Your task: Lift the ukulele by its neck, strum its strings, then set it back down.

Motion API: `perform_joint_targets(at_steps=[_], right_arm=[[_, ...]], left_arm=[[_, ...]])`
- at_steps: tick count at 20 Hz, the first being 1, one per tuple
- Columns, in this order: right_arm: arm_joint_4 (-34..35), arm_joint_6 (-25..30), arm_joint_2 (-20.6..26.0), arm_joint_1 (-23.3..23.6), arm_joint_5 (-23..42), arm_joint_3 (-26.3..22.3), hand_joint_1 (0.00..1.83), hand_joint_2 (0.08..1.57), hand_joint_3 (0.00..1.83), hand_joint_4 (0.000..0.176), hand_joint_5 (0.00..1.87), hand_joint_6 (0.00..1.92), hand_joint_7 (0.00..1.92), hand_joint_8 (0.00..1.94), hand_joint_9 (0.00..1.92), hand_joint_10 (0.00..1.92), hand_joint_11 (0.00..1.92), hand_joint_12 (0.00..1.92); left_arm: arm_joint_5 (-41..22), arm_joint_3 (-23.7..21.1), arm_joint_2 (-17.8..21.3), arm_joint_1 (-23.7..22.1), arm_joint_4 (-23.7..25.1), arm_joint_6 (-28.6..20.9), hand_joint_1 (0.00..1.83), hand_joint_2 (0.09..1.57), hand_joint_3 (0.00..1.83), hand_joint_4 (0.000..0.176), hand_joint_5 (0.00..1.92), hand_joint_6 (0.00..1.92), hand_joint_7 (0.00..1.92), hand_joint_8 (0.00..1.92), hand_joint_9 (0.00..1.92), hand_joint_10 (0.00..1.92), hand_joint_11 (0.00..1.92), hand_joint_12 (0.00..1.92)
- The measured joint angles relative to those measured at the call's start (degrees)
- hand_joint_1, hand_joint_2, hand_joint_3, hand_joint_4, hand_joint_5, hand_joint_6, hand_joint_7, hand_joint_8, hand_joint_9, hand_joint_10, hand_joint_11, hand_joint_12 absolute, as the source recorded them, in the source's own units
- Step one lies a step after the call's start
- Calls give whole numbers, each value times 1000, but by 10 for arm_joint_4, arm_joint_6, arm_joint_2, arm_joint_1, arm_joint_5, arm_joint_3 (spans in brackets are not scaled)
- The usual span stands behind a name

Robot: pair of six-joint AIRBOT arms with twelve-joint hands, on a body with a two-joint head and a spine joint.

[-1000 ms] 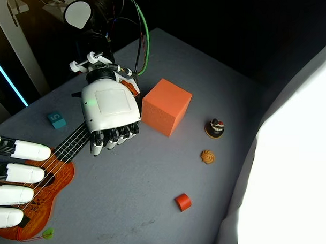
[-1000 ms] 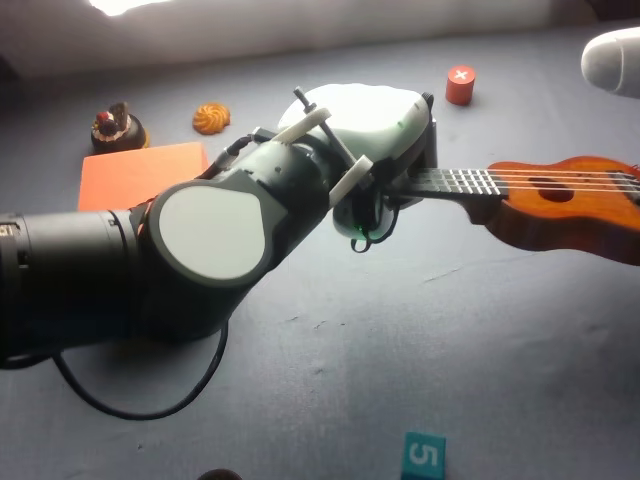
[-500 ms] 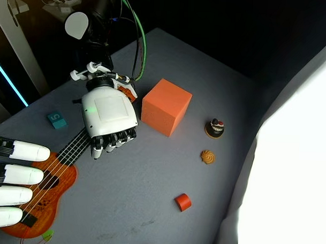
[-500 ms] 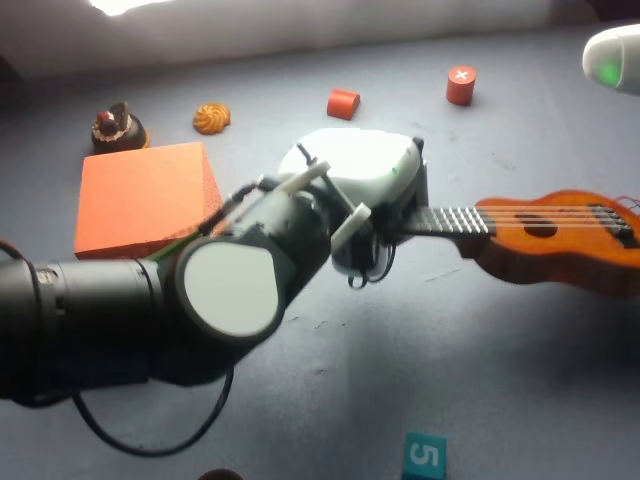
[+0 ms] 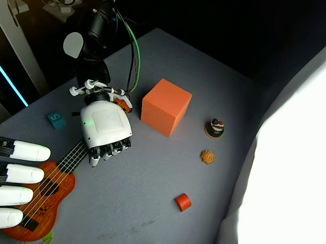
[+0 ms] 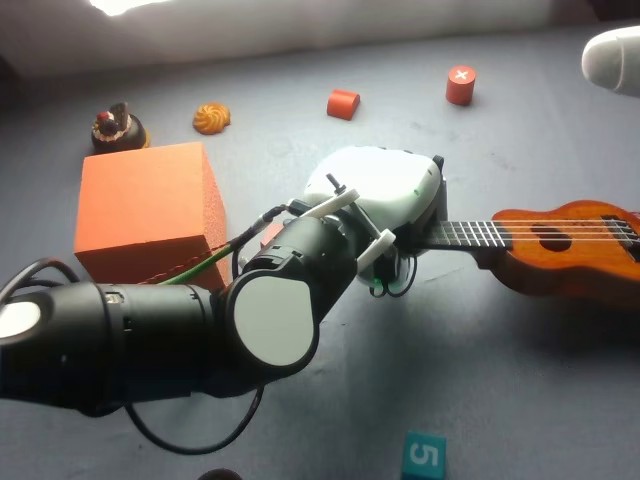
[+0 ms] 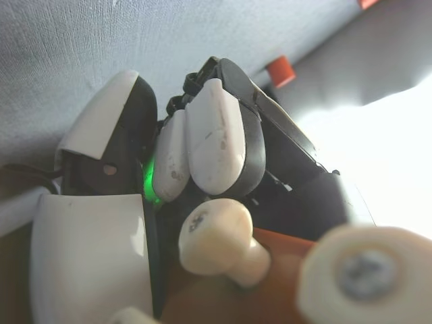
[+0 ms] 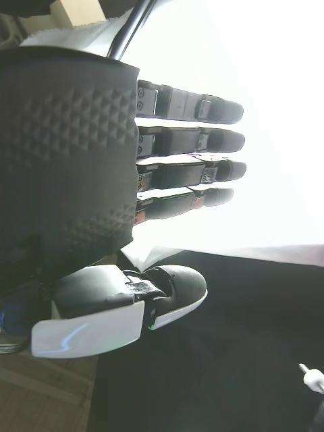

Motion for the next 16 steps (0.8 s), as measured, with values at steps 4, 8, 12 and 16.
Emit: perform_joint_targets(at_steps=[4, 8, 12, 16], right_arm=[[0, 0, 0, 0, 0, 0, 175, 1319, 0, 0, 213, 109, 270, 7, 85, 320, 0, 308], [0, 0, 0, 0, 0, 0, 147, 1327, 1, 0, 191, 92, 239, 1, 71, 315, 0, 260], [0, 0, 0, 0, 0, 0, 156, 1324, 0, 0, 201, 95, 246, 4, 76, 321, 0, 252], [0, 0, 0, 0, 0, 0, 194, 1315, 0, 0, 206, 92, 248, 2, 62, 326, 0, 305]], left_arm=[[0, 20, -15, 6, 27, -23, 1525, 1034, 433, 176, 1443, 1921, 1542, 1921, 1629, 1921, 1699, 1921], [-1, 25, -15, 14, 31, -26, 1446, 1065, 371, 176, 1185, 1921, 1384, 1921, 1502, 1921, 1581, 1921], [2, 28, -14, 21, 33, -25, 1080, 1138, 284, 0, 704, 1524, 941, 1921, 1100, 1921, 1154, 1921], [-3, 30, -15, 29, 32, -26, 846, 1145, 0, 0, 232, 1627, 431, 1590, 526, 1777, 545, 1921]])
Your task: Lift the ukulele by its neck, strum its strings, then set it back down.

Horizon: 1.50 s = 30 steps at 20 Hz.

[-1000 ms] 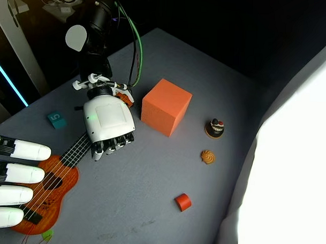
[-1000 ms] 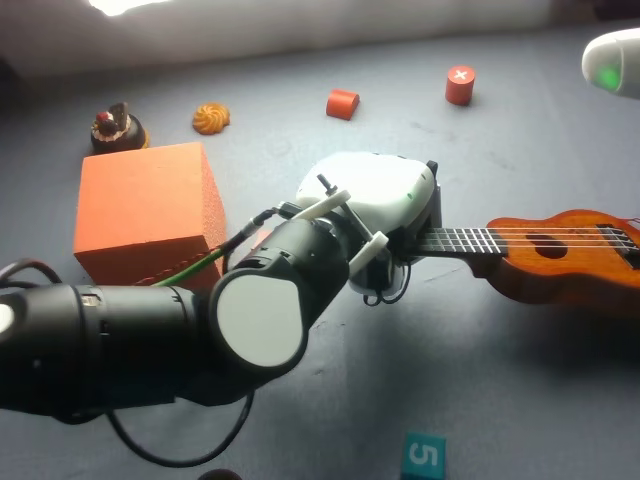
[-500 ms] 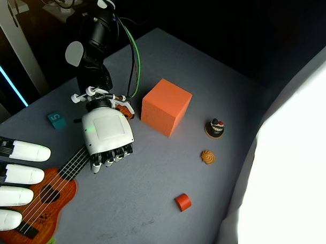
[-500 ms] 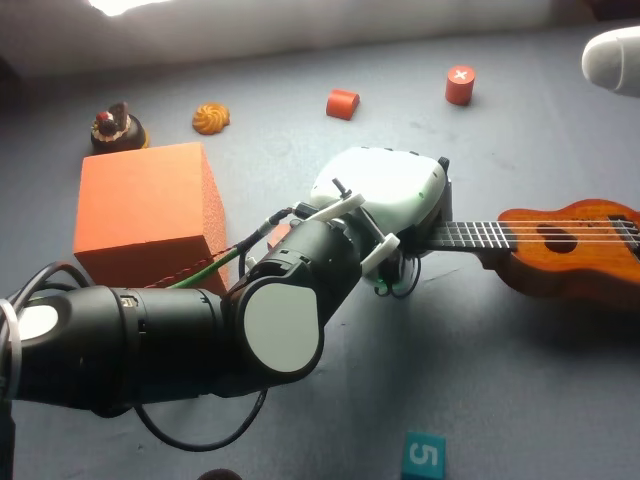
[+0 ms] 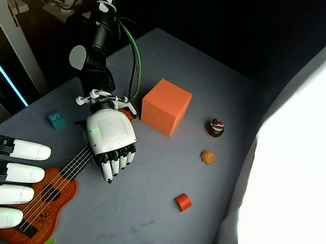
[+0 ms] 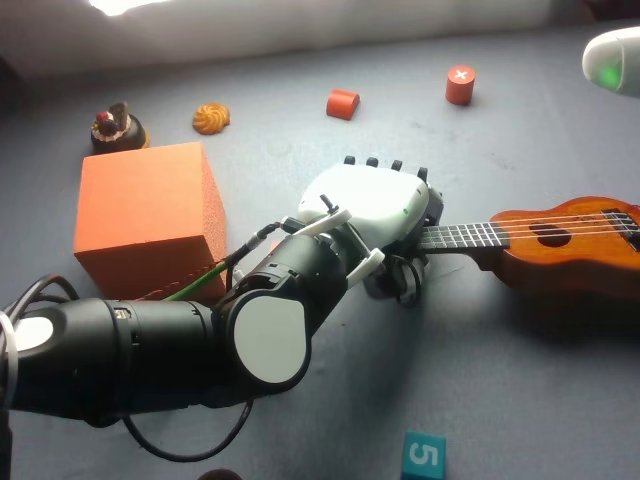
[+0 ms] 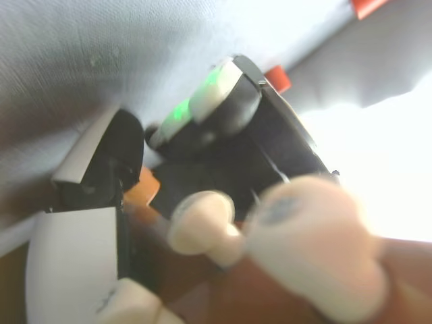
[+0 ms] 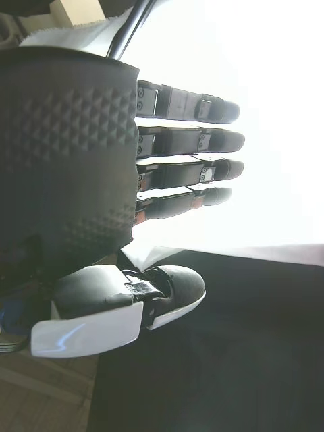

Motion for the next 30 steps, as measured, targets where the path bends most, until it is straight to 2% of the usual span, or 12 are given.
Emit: perform_joint_targets(at_steps=[1, 3, 4, 5, 6, 7, 8, 11, 16, 21, 25, 30], right_arm=[[0, 0, 0, 0, 0, 0, 197, 1315, 0, 0, 207, 92, 255, 5, 74, 332, 0, 298], [0, 0, 0, 0, 0, 0, 203, 1312, 0, 0, 209, 91, 267, 7, 64, 330, 0, 259], [0, 0, 0, 0, 0, 0, 203, 1312, 0, 0, 209, 91, 267, 7, 64, 330, 0, 259], [0, 0, 0, 0, 0, 0, 194, 1316, 1, 0, 210, 89, 259, 2, 65, 327, 0, 233], [0, 0, 0, 0, 0, 0, 194, 1316, 1, 0, 210, 89, 259, 2, 65, 327, 0, 233], [0, 0, 0, 0, 0, 0, 201, 1314, 0, 0, 217, 90, 264, 3, 78, 338, 0, 255], [0, 0, 0, 0, 0, 0, 201, 1314, 0, 0, 217, 90, 264, 3, 78, 338, 0, 255], [0, 0, 0, 0, 0, 0, 139, 1331, 4, 0, 192, 77, 227, 0, 45, 312, 0, 140], [0, 0, 0, 0, 0, 0, 158, 1326, 1, 0, 202, 77, 245, 2, 58, 301, 0, 172], [0, 0, 0, 0, 0, 0, 166, 1322, 0, 0, 211, 73, 274, 12, 97, 299, 0, 251], [0, 0, 0, 0, 0, 0, 155, 1321, 0, 0, 214, 72, 282, 9, 89, 300, 0, 190], [0, 0, 0, 0, 0, 0, 195, 1310, 0, 0, 238, 82, 317, 12, 110, 359, 0, 388]], left_arm=[[0, 3, 0, 0, 1, 0, 795, 1134, 0, 0, 150, 1486, 289, 1457, 436, 1684, 438, 1875], [4, 4, 0, 0, 1, 0, 743, 1107, 0, 0, 256, 1124, 327, 1180, 383, 1473, 333, 1711], [2, 4, 0, 0, 1, 0, 743, 1107, 0, 0, 256, 1124, 327, 1180, 383, 1473, 333, 1711], [-2, 4, 0, 0, 1, 0, 655, 1088, 0, 10, 294, 850, 393, 818, 397, 1172, 190, 1606], [-5, 4, 0, 0, 3, 0, 655, 1088, 0, 10, 294, 850, 393, 818, 397, 1172, 190, 1606], [-5, 4, 0, 0, 4, 0, 580, 1060, 0, 32, 229, 627, 389, 473, 342, 925, 81, 1538], [-7, 3, 1, 0, 5, 0, 580, 1060, 0, 32, 229, 627, 389, 473, 342, 925, 81, 1538], [-21, 0, 7, 0, 3, 2, 328, 1008, 0, 76, 100, 124, 192, 12, 185, 394, 0, 1331], [-58, -12, 37, -11, -13, 50, 152, 874, 0, 137, 0, 0, 0, 0, 2, 11, 0, 843], [-84, -45, 73, -39, -54, 118, 171, 880, 2, 156, 0, 0, 0, 0, 0, 0, 0, 664], [-113, -81, 116, -75, -115, 187, 112, 936, 13, 131, 0, 0, 0, 0, 0, 0, 0, 503], [-120, -146, 181, -131, -233, 306, 61, 965, 9, 114, 0, 0, 0, 0, 0, 0, 0, 700]])
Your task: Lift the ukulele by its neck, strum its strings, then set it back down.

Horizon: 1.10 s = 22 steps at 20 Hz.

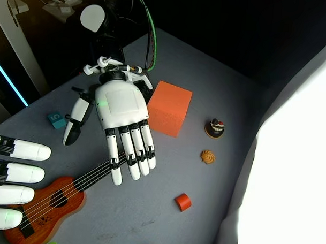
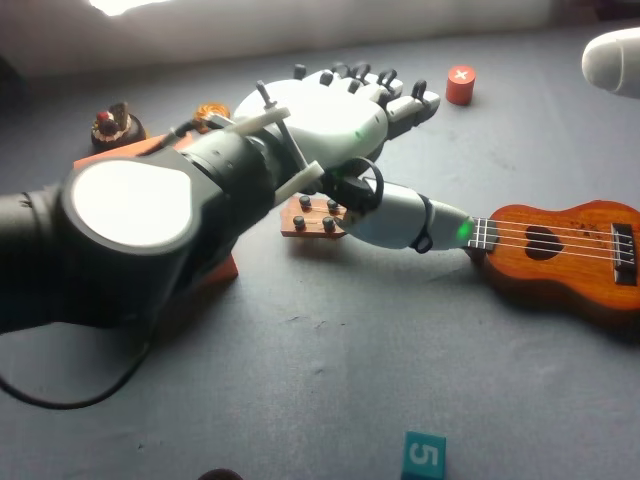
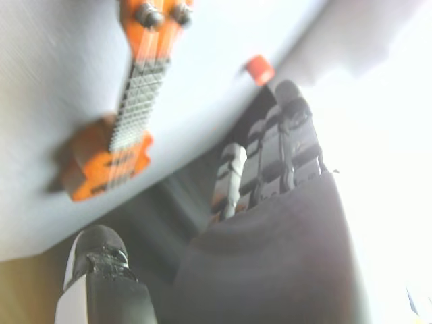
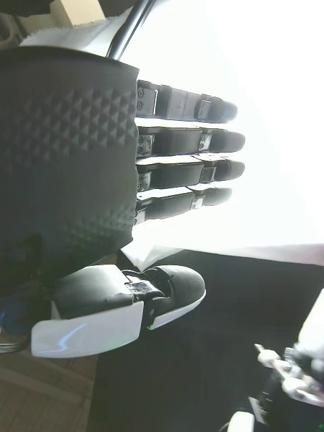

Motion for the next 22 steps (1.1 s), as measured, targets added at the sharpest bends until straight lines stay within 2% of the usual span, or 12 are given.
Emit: perform_joint_targets(at_steps=[2, 3, 4, 6, 7, 8, 9, 10, 12, 14, 18, 22], right_arm=[[0, 0, 0, 0, 0, 0, 196, 1310, 0, 0, 241, 83, 320, 13, 111, 361, 0, 391], [0, 0, 0, 0, 0, 0, 174, 1313, 0, 0, 219, 73, 290, 3, 97, 358, 0, 404], [0, 0, 0, 0, 0, 0, 180, 1316, 0, 0, 211, 67, 301, 6, 96, 357, 0, 439], [0, -1, 0, 0, 0, 0, 196, 1314, 0, 0, 246, 83, 308, 6, 105, 366, 0, 499], [0, -2, 0, 0, 0, 0, 215, 1302, 0, 0, 311, 142, 371, 18, 160, 411, 0, 823], [0, -2, 0, 0, 0, 0, 222, 1296, 0, 0, 315, 233, 412, 18, 162, 515, 0, 963], [0, -2, 0, 0, 0, 0, 261, 1280, 0, 0, 322, 436, 498, 45, 169, 703, 0, 1127], [0, -2, 0, 0, 0, 0, 256, 1274, 0, 0, 330, 721, 635, 139, 232, 951, 0, 1367], [0, -2, 0, 0, 0, 0, 274, 1270, 0, 0, 331, 1081, 569, 791, 322, 1252, 0, 1615], [0, -2, 0, 0, 0, 0, 294, 1288, 5, 0, 537, 1451, 672, 1491, 535, 1750, 366, 1906], [0, -4, 0, 0, 0, 0, 172, 1330, 10, 0, 657, 1539, 752, 1540, 610, 1799, 514, 1921], [0, -9, 0, 0, 0, 0, 143, 1338, 7, 0, 725, 1486, 810, 1546, 670, 1791, 592, 1921]], left_arm=[[-10, -18, 23, -15, -41, 38, 59, 967, 10, 114, 0, 0, 0, 0, 0, 0, 0, 701], [-11, -24, 30, -22, -52, 46, 18, 989, 13, 96, 0, 0, 0, 0, 0, 0, 0, 583], [-11, -28, 38, -30, -67, 62, 3, 1023, 18, 53, 0, 0, 0, 0, 0, 0, 0, 396], [-12, -31, 49, -45, -90, 85, 0, 1047, 13, 38, 31, 10, 36, 8, 23, 8, 0, 345], [-14, -31, 53, -55, -99, 95, 0, 1067, 7, 29, 183, 55, 232, 46, 177, 66, 0, 801], [-18, -30, 55, -58, -102, 99, 7, 1069, 5, 31, 244, 75, 328, 71, 263, 105, 0, 953], [-21, -30, 56, -63, -108, 103, 32, 1105, 1, 1, 373, 161, 498, 125, 406, 262, 0, 1205], [-27, -30, 59, -67, -112, 104, 25, 1149, 3, 0, 489, 322, 668, 255, 501, 577, 78, 1410], [-33, -29, 64, -77, -117, 109, 58, 1176, 2, 0, 541, 702, 753, 664, 635, 965, 308, 1503], [-33, -26, 68, -82, -125, 116, 46, 1225, 9, 0, 667, 1193, 700, 1467, 646, 1587, 521, 1843], [-34, -25, 79, -94, -150, 147, 76, 1224, 0, 0, 781, 1403, 945, 1560, 868, 1717, 717, 1921], [-40, -26, 85, -94, -151, 154, 59, 1236, 3, 0, 756, 1521, 961, 1611, 894, 1789, 768, 1921]])
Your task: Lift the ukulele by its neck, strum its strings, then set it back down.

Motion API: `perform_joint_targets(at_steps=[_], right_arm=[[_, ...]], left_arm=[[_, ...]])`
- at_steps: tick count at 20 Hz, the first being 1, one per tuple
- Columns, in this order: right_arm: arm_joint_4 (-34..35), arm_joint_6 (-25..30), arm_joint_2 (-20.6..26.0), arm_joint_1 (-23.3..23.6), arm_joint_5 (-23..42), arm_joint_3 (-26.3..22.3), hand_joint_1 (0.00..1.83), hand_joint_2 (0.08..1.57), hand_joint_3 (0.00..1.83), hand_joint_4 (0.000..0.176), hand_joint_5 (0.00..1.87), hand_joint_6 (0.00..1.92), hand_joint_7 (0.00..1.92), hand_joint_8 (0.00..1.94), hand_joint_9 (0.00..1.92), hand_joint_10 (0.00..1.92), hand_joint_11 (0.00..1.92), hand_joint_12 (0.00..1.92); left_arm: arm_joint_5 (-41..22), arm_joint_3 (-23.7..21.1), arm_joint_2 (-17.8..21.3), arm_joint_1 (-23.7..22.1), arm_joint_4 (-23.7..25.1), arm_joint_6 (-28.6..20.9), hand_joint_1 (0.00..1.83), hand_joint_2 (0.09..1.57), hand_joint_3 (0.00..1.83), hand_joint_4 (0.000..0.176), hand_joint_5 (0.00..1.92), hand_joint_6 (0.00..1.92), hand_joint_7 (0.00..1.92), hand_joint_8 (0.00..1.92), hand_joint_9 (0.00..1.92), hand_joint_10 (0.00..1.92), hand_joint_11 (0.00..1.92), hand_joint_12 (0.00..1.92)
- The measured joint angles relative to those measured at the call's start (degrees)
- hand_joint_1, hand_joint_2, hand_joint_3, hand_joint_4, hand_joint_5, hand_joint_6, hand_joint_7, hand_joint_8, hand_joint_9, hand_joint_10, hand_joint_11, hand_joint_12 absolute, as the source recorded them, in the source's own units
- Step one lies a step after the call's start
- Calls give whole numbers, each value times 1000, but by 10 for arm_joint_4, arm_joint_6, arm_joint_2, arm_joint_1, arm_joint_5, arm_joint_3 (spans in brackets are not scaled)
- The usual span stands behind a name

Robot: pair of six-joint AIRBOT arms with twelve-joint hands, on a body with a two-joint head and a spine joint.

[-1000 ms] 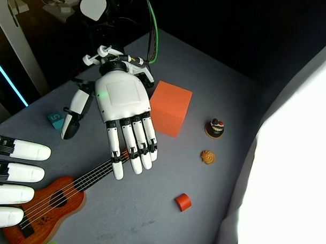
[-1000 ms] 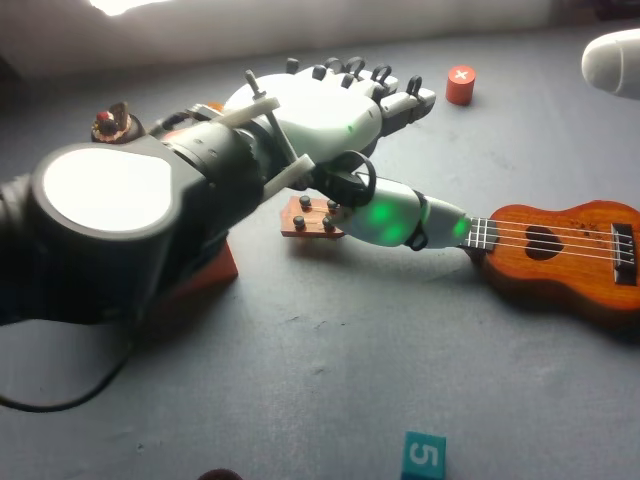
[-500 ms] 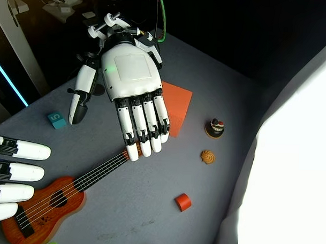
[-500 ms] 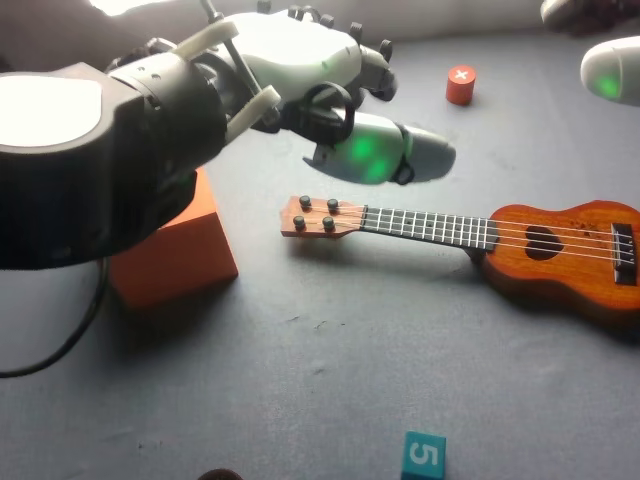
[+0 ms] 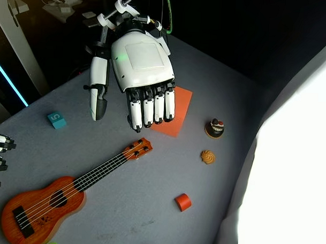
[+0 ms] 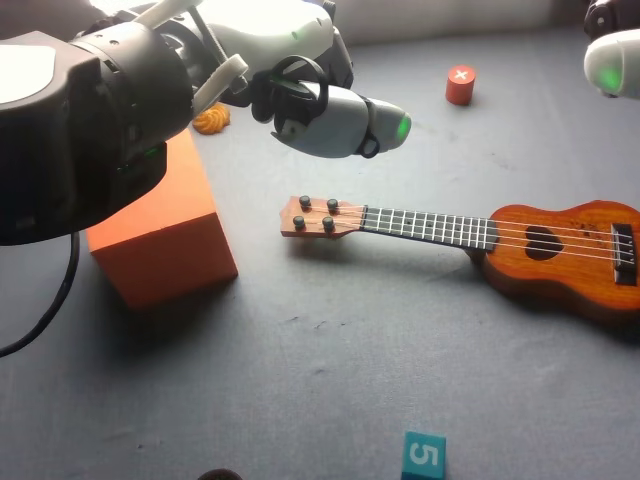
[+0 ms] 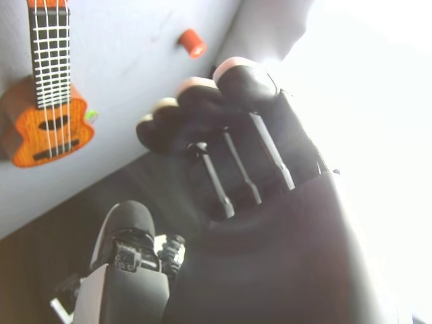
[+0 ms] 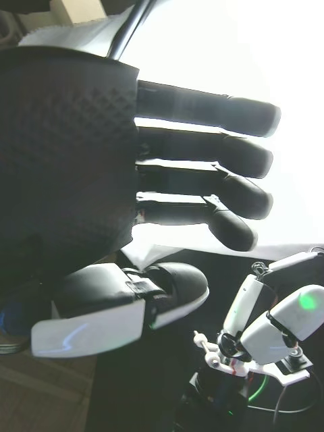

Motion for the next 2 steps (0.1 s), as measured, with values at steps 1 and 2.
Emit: perform_joint_targets(at_steps=[1, 2], right_arm=[[0, -3, 0, 0, 0, 0, 83, 1356, 13, 0, 727, 1475, 824, 1534, 680, 1783, 597, 1921], [0, -3, 0, 0, 0, 0, 75, 1360, 10, 0, 764, 1391, 895, 1426, 757, 1701, 646, 1921]], left_arm=[[0, 0, 1, 0, 0, 2, 75, 1233, 1, 0, 736, 1540, 956, 1596, 894, 1770, 757, 1921], [-1, -1, 2, 0, 0, 3, 75, 1238, 2, 0, 717, 1518, 963, 1616, 911, 1791, 765, 1921]])
